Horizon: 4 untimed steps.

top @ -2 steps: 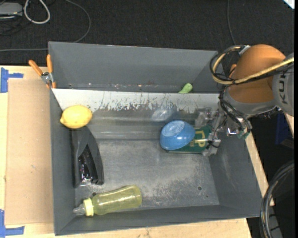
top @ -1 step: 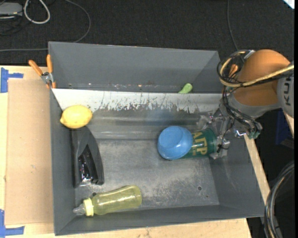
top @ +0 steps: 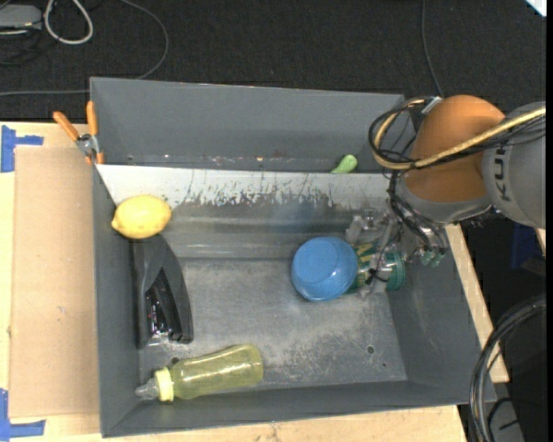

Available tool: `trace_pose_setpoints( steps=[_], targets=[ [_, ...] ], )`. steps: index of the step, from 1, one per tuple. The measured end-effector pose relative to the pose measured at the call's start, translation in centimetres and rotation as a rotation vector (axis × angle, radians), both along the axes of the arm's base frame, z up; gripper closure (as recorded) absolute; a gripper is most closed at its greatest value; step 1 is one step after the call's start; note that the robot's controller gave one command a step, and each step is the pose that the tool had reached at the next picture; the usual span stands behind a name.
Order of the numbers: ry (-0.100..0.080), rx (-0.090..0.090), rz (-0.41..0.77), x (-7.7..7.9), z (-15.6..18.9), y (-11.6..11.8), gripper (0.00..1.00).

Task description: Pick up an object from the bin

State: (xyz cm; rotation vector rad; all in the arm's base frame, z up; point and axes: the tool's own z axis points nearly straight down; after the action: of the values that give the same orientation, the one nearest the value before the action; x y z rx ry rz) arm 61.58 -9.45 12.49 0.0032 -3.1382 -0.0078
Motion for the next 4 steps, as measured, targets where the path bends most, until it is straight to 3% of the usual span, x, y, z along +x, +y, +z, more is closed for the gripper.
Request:
trace_pose_setpoints(
  steps=[1, 2, 3, 4],
  targets=[
    [0.001, -0.005, -0.016, 0.0, -4.5, -4.1, 0.0],
    [-0.006, 0.002, -0.009, 0.5, -5.3, -0.1, 0.0],
    [-0.005, -0.006, -0.058, 0.1, -4.1, -2.8, 0.0],
    [-0.005, -0.004, -0.046, 0.2, -4.7, -2.1, 0.0]
  ],
)
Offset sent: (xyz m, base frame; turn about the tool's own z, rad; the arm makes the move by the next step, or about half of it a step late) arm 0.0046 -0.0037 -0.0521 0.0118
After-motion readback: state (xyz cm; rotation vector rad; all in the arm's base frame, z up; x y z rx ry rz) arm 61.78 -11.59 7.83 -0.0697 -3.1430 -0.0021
